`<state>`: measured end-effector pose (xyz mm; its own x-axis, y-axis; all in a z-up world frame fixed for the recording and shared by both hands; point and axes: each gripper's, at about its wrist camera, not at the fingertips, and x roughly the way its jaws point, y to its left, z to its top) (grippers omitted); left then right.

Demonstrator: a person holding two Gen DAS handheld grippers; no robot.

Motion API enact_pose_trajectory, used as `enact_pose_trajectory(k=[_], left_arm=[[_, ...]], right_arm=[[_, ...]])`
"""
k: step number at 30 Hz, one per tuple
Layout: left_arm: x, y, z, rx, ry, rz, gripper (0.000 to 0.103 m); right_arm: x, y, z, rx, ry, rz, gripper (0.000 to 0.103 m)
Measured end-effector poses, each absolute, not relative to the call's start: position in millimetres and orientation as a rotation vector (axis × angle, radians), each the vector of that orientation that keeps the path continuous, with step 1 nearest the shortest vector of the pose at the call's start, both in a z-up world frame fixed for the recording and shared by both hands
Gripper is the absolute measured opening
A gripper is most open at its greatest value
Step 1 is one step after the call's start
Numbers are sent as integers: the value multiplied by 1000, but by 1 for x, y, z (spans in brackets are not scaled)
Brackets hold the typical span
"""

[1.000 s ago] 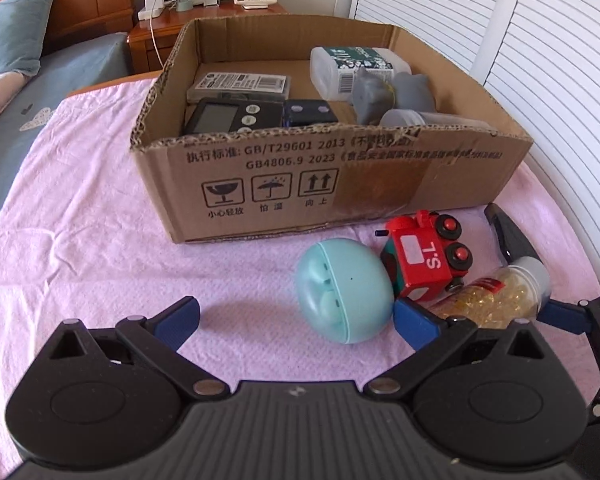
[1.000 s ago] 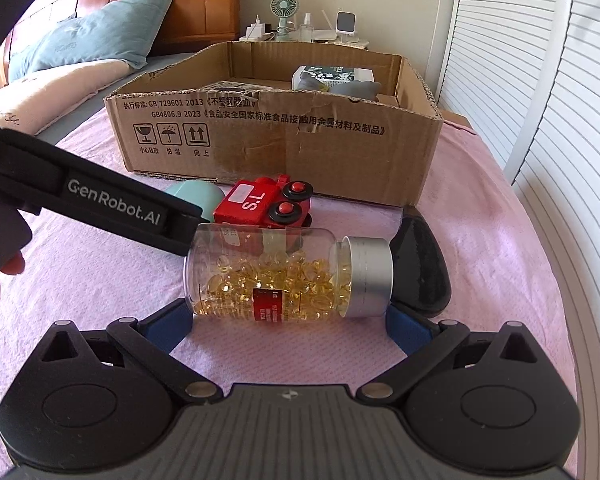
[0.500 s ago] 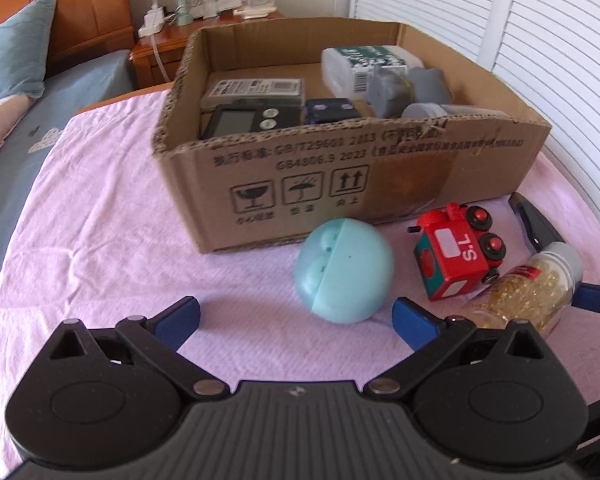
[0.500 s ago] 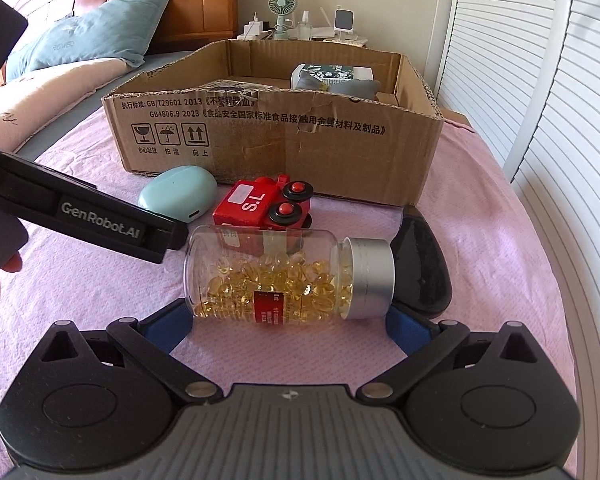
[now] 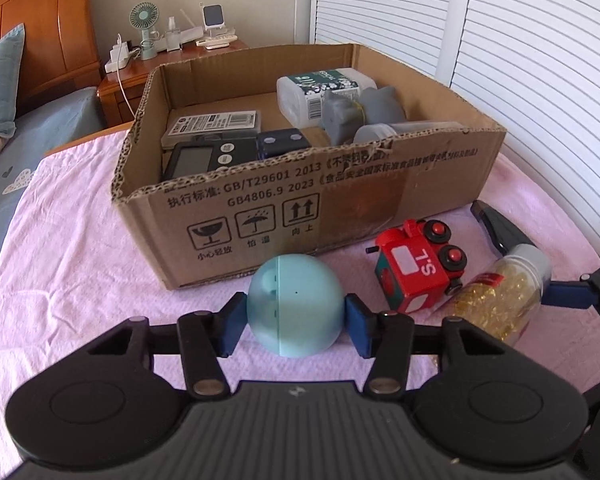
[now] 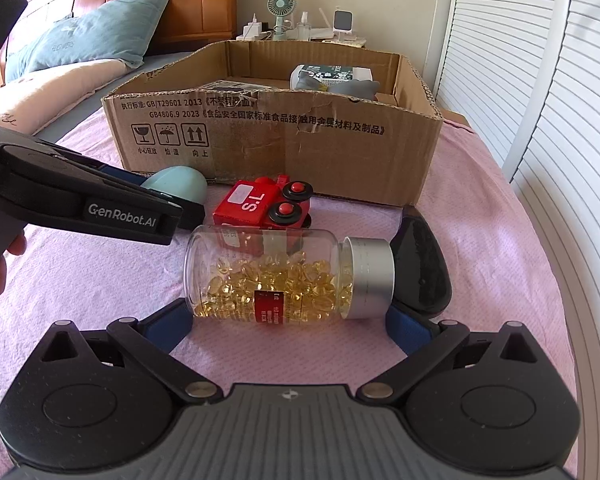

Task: Organize rigid objects
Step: 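Close left gripper on pale blue case while right gripper grasps capsule bottle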

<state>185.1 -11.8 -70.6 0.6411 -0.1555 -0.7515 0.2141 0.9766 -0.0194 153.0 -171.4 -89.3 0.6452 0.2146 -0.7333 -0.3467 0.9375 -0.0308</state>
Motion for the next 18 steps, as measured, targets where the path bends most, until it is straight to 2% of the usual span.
enact_pose_trajectory(k=[7,9,14,18], left_arm=[[154,11,-70,42,865,-164,52],[148,14,-70,43,860,-141,54],[149,16,-72,23,849,-111,69],[150,13,-73,23,837,-96,71]], right_arm=[[151,-171,-90,-175,803,321,103],[153,-170,-88,-174,815,321,103],[153,-170,-83,-173,791,310,103],[155,-172,-77,-161,775,308,103]])
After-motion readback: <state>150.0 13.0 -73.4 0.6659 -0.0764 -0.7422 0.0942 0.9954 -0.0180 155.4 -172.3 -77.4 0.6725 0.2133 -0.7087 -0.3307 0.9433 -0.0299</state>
